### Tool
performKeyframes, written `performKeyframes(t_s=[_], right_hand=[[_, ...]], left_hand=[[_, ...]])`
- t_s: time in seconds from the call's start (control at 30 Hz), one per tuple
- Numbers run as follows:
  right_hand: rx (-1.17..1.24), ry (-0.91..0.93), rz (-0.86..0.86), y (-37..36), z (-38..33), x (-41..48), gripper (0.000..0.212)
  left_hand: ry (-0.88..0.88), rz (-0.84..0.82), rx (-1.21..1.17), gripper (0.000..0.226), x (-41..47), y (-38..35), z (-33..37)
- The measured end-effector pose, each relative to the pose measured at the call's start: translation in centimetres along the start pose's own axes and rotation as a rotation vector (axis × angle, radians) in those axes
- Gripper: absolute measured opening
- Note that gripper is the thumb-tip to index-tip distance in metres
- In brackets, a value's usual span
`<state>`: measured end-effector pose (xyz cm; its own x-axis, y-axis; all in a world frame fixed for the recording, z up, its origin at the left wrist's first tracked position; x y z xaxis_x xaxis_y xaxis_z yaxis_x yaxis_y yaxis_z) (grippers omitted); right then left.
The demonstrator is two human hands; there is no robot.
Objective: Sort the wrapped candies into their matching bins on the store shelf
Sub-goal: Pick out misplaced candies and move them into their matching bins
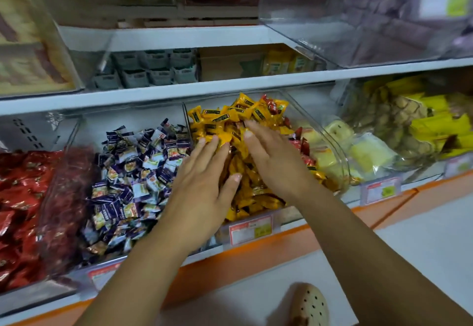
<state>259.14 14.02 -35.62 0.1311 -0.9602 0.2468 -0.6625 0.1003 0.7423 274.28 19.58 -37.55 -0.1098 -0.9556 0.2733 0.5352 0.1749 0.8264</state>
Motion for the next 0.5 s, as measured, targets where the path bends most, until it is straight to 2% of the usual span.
performKeyframes(t_s=[0.07,0.1,0.13,0.23,0.3,0.4,0.5], right_hand=[[-0.027,0.018,0.232,2.2,1.4,0.9,0.043],[-0.084,-0.003,0.285,2.8,2.4,1.4,0.035],[-0.139,-0.050,0.271,2.9,3.5,1.8,0.032],[-0.225,-0.217,0.086,1.2,6.5,2.6,0.056],[-0.261,-0.238,0.050,0.1,7.8,3.0,0.064],[-0.245,-0.245,0.043,0.3,8.4,3.3,0.064],[-0.136,-0.205,0.040,0.5,8.2,3.2,0.052]], left_hand=[[-0.006,0.005,0.016,0.062,0.2,-0.2,0.2],[-0.009,0.004,0.028,0.062,0.3,-0.3,0.3],[-0.010,0.002,0.040,0.063,0.4,-0.4,0.2],[-0.006,0.000,0.061,0.065,0.5,-0.3,-0.3],[0.008,-0.010,0.073,0.064,0.5,-0.1,-0.7],[0.035,-0.019,0.085,0.067,0.4,0.3,-1.1],[0.028,-0.012,0.077,0.065,0.2,0.4,-1.3]])
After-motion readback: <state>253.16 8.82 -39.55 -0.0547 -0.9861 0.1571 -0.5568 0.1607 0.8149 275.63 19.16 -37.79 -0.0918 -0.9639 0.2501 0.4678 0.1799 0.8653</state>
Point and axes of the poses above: each hand's wrist, its own x-axis towards the middle knuckle, its own y-axis out of the back of the hand, z = x × y, the point moved 2 cm from there along x, towards the middle knuckle, and after that the axes turned 5 degrees about z, right-handed, at the moved point
